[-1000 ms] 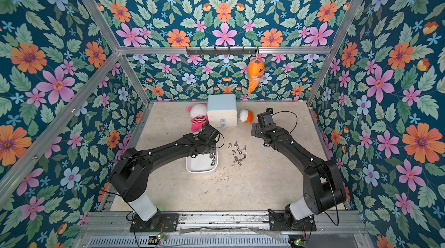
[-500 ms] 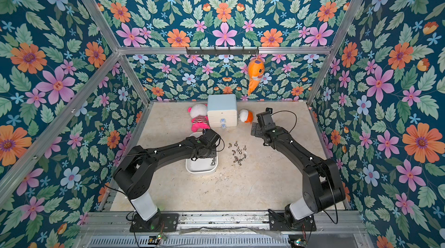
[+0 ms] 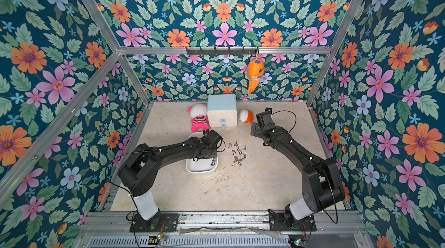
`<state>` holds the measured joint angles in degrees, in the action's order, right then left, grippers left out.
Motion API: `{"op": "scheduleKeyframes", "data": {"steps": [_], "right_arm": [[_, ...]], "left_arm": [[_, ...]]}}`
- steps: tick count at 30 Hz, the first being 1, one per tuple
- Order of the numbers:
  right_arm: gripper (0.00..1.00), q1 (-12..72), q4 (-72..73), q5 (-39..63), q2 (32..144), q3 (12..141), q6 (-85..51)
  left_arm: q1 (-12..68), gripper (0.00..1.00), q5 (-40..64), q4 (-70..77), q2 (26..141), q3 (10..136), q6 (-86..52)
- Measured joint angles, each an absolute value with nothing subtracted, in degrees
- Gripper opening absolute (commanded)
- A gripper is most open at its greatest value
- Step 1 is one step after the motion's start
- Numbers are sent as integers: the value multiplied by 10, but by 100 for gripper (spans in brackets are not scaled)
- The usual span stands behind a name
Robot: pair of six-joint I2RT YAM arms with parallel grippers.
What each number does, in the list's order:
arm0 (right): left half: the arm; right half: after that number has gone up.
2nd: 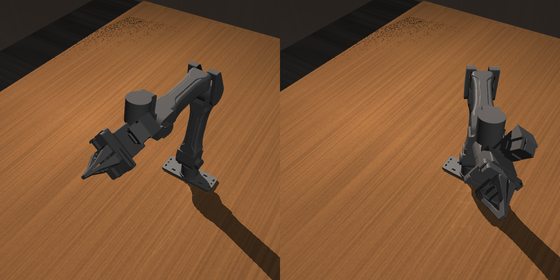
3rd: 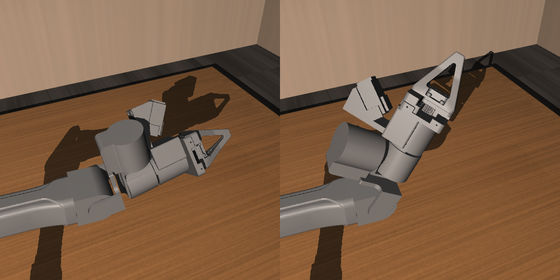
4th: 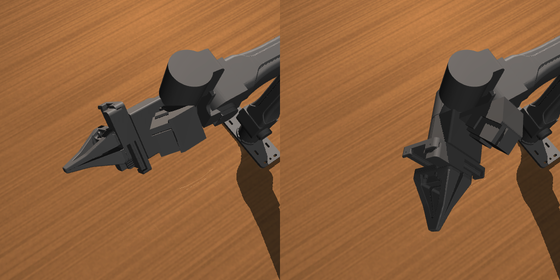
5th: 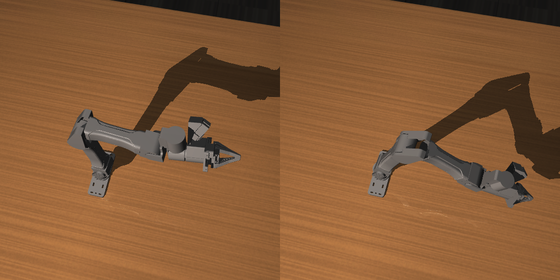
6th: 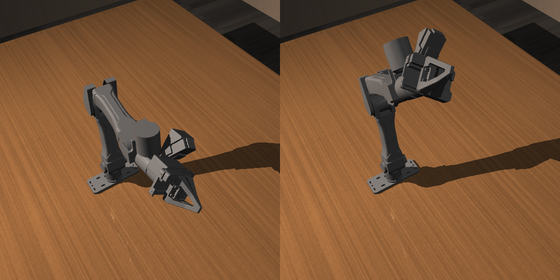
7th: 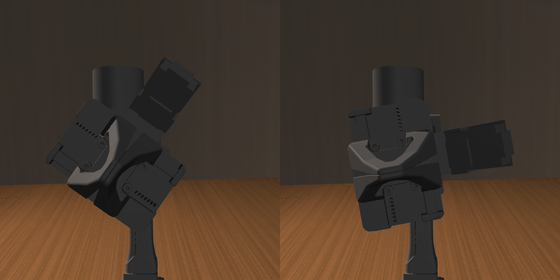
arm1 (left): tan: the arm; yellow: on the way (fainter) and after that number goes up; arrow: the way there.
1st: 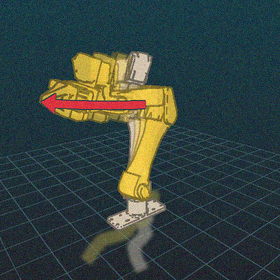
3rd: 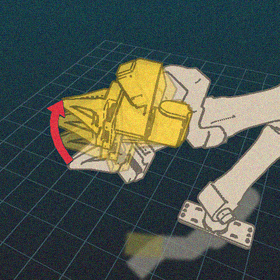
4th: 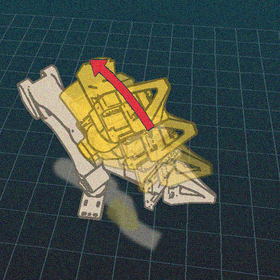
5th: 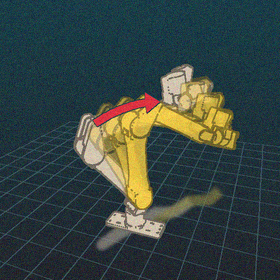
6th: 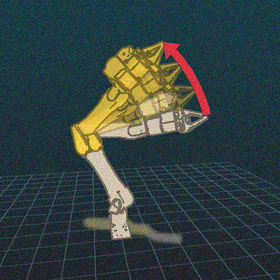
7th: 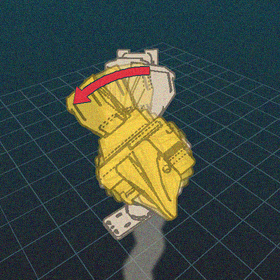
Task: Take out the wing nut from the storage box
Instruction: Pick up the wing nut from the storage box.
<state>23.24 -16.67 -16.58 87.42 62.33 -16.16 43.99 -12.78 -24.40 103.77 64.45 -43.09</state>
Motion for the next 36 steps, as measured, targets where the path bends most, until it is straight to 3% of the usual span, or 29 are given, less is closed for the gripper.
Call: {"op": "scheduleKeyframes", "data": {"steps": [36], "right_arm": [[99,233,-167,-166,870,621,-162]], "left_arm": [[441,6,-119,-221,1033,624,-446]]}}
